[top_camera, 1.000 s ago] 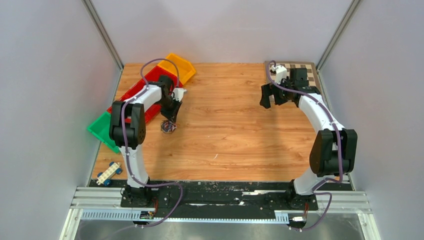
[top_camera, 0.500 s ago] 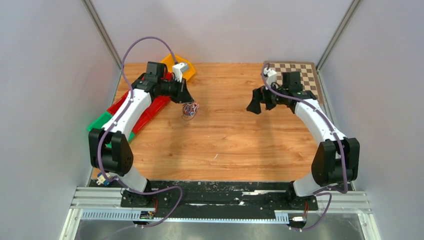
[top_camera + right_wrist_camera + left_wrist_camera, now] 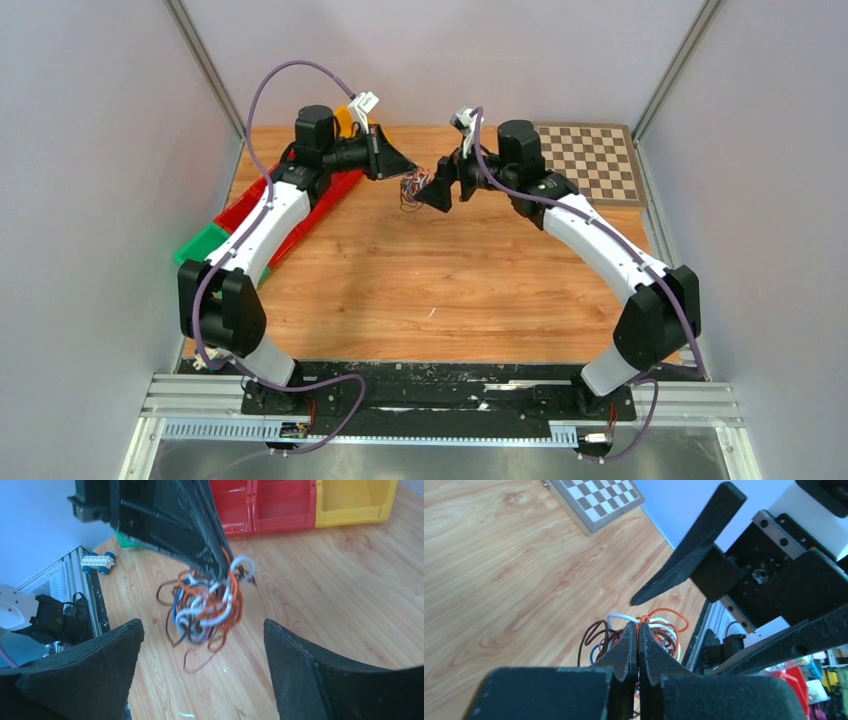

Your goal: Untangle the cables

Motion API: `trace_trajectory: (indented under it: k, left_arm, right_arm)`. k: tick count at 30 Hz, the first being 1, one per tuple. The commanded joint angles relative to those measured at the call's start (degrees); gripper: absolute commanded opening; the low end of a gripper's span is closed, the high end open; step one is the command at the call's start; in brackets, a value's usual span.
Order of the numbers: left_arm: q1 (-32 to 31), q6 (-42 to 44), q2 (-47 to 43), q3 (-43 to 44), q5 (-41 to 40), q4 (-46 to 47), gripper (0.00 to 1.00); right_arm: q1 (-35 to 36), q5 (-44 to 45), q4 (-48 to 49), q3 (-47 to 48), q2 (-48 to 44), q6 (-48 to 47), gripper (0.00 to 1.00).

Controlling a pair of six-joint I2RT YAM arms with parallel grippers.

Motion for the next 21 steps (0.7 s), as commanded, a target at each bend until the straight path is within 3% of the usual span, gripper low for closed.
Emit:
trace_trajectory:
  k: [1, 4, 7, 8, 15, 21]
  left_arm:
    - [-1.9, -6.0, -1.2, -1.2, 0.6, 6.0, 0.00]
    - [-2.0, -7.0, -1.9, -2.0, 0.7, 7.5, 0.00]
    - [-1.8, -6.0, -3.0, -2.3, 0.8, 6.7, 0.00]
    - [-1.6, -5.1, -3.3, -2.3, 1.1, 5.0, 0.00]
    - [3.9, 0.4, -5.5, -2.3, 1.8, -2.8, 0.00]
    - [10.7, 4.5, -6.1, -2.0, 1.5, -7.0, 0.00]
  right_arm:
    - [1.5, 1.4, 6.3, 3.3, 4.2, 4.2, 0.83]
    - [1.5, 4.1, 6.4, 3.8, 5.4, 3.4, 0.50]
    - [0.9, 7.0, 5.5, 2.6, 4.0, 0.1, 0.05]
    - [0.6, 9.0, 5.0, 1.9, 3.1, -0.5, 0.00]
    - [-6.8, 14.9, -3.2, -1.3, -1.7, -6.8, 0.00]
    - [-16.5, 12.9, -7.0, -5.0, -6.1, -9.6, 0.00]
